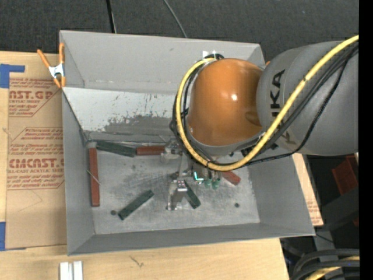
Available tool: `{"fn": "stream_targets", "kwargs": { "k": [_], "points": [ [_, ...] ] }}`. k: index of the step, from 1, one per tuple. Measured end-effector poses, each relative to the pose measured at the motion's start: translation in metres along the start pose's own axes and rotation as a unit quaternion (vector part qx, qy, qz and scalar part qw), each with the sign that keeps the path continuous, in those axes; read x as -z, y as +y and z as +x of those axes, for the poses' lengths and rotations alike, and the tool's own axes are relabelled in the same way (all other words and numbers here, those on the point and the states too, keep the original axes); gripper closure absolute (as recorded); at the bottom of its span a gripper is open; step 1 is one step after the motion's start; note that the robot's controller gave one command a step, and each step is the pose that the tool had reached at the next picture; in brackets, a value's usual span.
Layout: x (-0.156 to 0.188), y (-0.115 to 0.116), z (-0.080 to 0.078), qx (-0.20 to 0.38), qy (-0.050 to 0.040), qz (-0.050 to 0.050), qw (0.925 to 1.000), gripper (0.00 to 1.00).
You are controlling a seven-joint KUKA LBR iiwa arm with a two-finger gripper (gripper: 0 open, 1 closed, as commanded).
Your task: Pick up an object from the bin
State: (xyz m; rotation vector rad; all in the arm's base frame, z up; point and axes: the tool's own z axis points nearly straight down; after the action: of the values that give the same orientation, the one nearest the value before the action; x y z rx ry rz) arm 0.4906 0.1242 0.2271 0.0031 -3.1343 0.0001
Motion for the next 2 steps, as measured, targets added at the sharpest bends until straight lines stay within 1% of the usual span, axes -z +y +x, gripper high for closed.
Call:
{"fn": "stream_targets", "kwargs": {
  "k": [1, 2],
  "points": [
    [0.004, -0.001, -0.002, -0.001, -0.004, -0.001, 1.0, 0.0],
    [-0.057, -0.003, -0.001, 0.029, -0.0067, -0.001, 0.9996, 0.0]
  ]
}}
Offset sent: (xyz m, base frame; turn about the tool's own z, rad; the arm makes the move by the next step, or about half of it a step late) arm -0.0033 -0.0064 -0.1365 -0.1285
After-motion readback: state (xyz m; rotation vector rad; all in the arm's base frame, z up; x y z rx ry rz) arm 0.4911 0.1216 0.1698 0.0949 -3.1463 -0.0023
